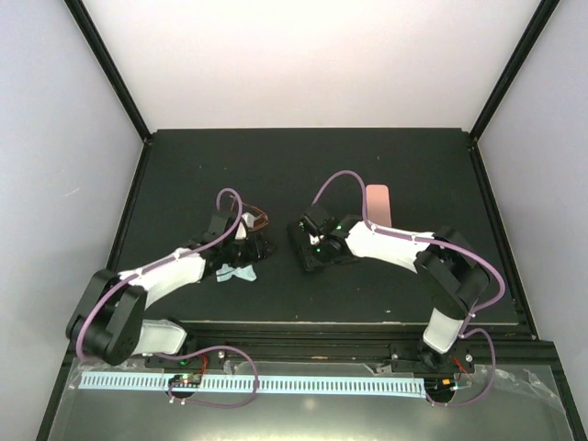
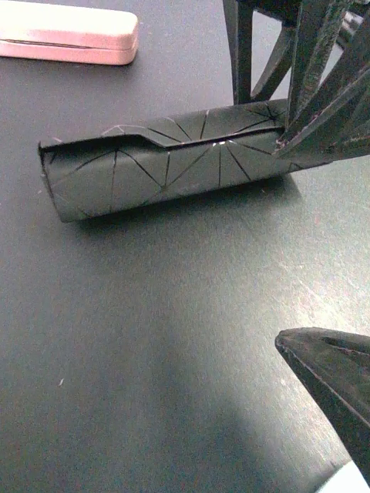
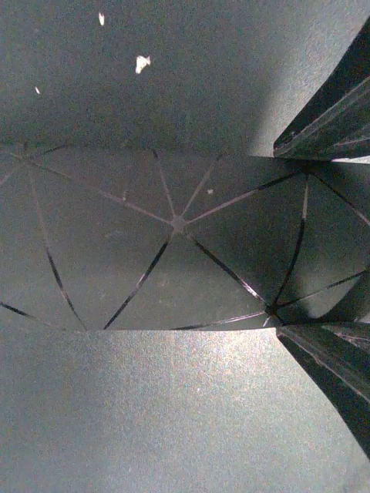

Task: Organize the sunglasses
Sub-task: Open the sunglasses case at the center of the board.

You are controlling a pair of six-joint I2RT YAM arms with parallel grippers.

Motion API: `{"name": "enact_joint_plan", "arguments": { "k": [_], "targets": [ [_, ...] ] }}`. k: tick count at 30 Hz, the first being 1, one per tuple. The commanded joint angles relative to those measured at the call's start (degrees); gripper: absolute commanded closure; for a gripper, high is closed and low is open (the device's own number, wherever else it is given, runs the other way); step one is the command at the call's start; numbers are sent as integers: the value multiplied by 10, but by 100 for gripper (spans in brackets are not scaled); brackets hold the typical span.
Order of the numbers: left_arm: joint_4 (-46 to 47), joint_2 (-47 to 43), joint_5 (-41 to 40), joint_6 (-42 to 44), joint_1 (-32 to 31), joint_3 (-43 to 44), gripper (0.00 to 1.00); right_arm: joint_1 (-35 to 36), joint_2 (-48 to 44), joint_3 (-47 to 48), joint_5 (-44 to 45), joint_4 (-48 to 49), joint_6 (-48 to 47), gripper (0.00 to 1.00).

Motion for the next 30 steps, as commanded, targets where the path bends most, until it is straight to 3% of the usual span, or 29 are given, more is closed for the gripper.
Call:
{"name": "enact_joint_plan", "arguments": {
  "k": [1,8,19,23,30],
  "targets": [
    [82,63,80,6,3,38,42,-25,-27,-49,-107,100,3,54],
    [155,144,111,-1,3,63,46,-54,-34,-103,-184,174,20,57],
    [194,247,129,8,3,112,54,-73,-39,-126,-213,207,26,57],
    [204,256,126,12,3,107,59,-76,-37,-129,-218,209,28,60],
    [211,223,90,10,5,84,56,-88,-39,-138,-221,217,35,60]
  ]
}}
